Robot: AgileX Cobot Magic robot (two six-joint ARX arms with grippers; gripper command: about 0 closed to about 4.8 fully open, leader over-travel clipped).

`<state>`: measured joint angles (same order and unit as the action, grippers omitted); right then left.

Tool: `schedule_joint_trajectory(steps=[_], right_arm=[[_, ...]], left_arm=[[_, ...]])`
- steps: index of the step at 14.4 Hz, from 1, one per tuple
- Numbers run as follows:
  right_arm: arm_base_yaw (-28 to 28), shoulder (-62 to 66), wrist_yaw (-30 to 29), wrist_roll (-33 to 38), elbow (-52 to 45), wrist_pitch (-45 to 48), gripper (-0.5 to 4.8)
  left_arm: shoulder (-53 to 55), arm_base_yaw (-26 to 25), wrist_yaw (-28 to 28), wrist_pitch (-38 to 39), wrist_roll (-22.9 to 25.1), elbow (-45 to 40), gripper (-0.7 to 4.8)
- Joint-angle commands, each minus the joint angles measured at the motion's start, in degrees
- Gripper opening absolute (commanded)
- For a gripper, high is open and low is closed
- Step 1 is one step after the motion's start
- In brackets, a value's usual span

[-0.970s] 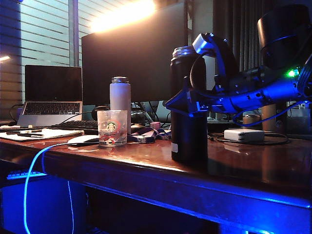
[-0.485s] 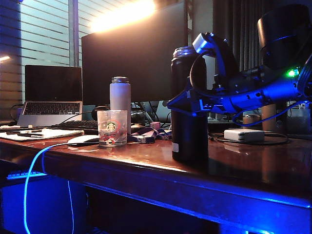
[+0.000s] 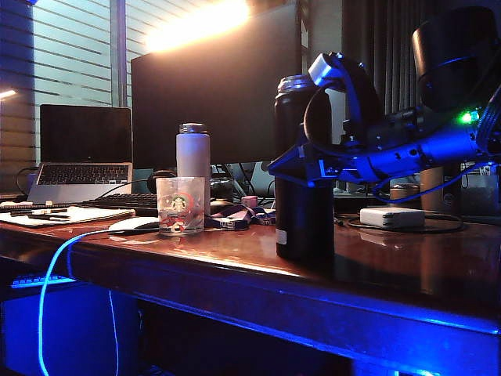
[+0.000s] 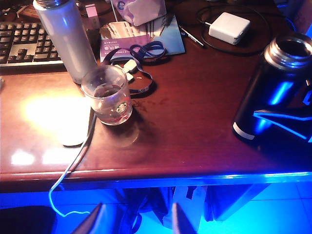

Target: Pick up the black thermos, pour a little water from inside into the glass cup, then place the black thermos back on the table.

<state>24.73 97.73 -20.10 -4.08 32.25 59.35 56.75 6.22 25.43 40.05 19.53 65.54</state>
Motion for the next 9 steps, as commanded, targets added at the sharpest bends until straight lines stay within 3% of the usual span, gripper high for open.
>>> schedule_joint_trajectory(steps=[1,2,3,4,9], right_arm=[[0.04,-0.11,0.7,-0.2,0.11,0.92,2.51],[0.04,-0.11,0.7,-0.22,0.11,0.92,2.51],[0.04,-0.11,0.7,-0.22,0.11,0.87,2.11],[0.04,-0.11,0.68,-0.22,0.11,0.9,1.18],[0.04,-0.11,0.59,-0.2,0.11,0.68,1.06]], left_arm=[[-0.13,0.04,0.26,-0.26,-0.02,0.11,1.87],[-0.13,0.04,0.26,-0.28,-0.02,0.11,1.87],[-0.13,0.04,0.26,-0.28,-0.02,0.11,1.87],[-0.13,0.04,0.26,-0.28,-0.02,0.11,1.87],[-0.13,0.04,0.26,-0.28,-0.02,0.11,1.87]])
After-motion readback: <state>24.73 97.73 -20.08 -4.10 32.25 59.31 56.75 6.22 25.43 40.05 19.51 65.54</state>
